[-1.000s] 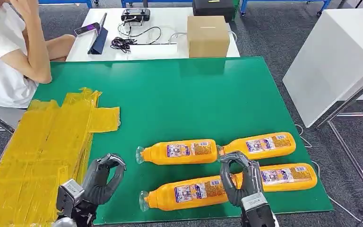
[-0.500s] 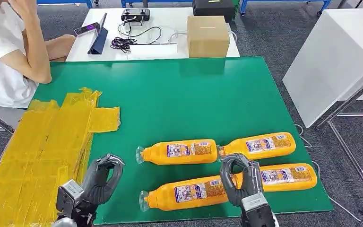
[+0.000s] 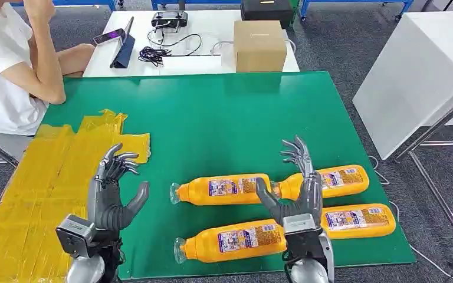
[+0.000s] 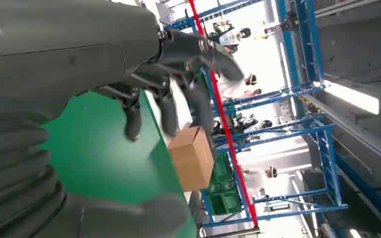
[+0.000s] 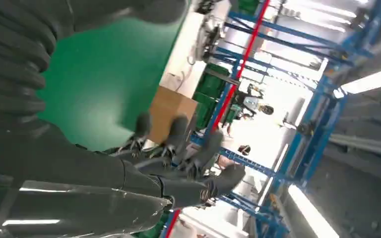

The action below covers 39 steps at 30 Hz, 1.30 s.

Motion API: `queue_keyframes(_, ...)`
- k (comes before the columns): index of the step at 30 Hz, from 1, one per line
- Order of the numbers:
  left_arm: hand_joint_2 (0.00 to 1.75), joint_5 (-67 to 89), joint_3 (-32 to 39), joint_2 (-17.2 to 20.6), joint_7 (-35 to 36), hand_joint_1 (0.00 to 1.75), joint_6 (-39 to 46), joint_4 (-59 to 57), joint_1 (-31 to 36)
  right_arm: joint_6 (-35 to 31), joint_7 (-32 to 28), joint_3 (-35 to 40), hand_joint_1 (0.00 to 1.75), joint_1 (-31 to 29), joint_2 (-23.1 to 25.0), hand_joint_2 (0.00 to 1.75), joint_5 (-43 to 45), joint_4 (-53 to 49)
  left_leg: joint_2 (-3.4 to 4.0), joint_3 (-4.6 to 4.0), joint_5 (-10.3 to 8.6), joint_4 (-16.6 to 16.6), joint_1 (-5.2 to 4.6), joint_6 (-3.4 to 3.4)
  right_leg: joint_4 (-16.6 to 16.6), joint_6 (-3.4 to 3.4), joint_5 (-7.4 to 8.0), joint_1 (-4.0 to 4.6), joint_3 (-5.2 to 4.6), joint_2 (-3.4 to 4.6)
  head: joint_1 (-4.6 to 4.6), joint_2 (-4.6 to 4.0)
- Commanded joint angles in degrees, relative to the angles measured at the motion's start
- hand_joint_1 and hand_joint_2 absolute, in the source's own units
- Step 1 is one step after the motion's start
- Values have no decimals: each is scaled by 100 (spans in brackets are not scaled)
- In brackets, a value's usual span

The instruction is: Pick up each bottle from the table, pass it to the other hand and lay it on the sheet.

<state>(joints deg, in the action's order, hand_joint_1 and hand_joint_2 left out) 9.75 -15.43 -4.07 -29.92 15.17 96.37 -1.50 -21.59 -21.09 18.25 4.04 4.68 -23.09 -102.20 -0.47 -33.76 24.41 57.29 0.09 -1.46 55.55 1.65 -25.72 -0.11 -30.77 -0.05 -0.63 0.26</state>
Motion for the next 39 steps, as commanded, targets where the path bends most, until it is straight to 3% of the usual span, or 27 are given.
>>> queue_keyframes(1,175,-32,-70,15,10,0,36,-285,257,63,210,156,0,-552,-263,175,-163,776,5,13,2,-5,3,4,-9,0,0,3,13,3,0,0)
queue_keyframes(2,175,-43,-63,9,16,0,39,-289,257,30,312,193,0,-581,-288,175,-308,799,6,19,4,-7,5,6,-11,0,-1,4,21,3,0,0)
queue_keyframes(4,175,-55,-47,-7,51,0,-12,-297,256,-58,994,416,0,-805,-558,175,-1637,1115,8,18,3,-8,4,5,-13,0,1,4,19,5,0,0)
queue_keyframes(6,175,-44,-44,-34,114,0,-113,-321,304,402,1430,676,0,-1095,-784,175,-2285,1514,16,22,4,-10,4,4,-16,1,3,4,21,12,0,0)
queue_keyframes(13,175,-40,-36,-52,123,0,-124,-340,331,398,1428,668,0,-1173,-768,175,-2278,1685,1,19,4,-7,5,4,-14,2,0,5,22,0,0,0)
queue_keyframes(14,175,-92,-50,-53,174,0,-261,-373,367,838,1707,923,0,-1313,-959,175,-2668,1836,9,25,7,-9,7,5,-18,2,0,7,27,7,0,0)
queue_keyframes(17,175,-142,-40,-122,202,0,-399,-433,472,1120,1881,1355,0,-1740,-1105,175,-3323,2610,7,18,3,-8,3,4,-14,2,0,3,21,3,2,0)
queue_keyframes(22,175,-302,-85,-181,272,0,-623,-605,613,1250,1815,1708,0,-2177,-961,175,-3570,3612,13,22,1,-10,5,5,-17,2,5,5,24,9,-2,0)
queue_keyframes(39,175,-530,-178,-208,287,0,-901,-819,822,1476,1843,1982,0,-2740,-736,175,-3556,4811,2,6,-2,-4,2,4,-7,3,2,2,11,0,0,0)
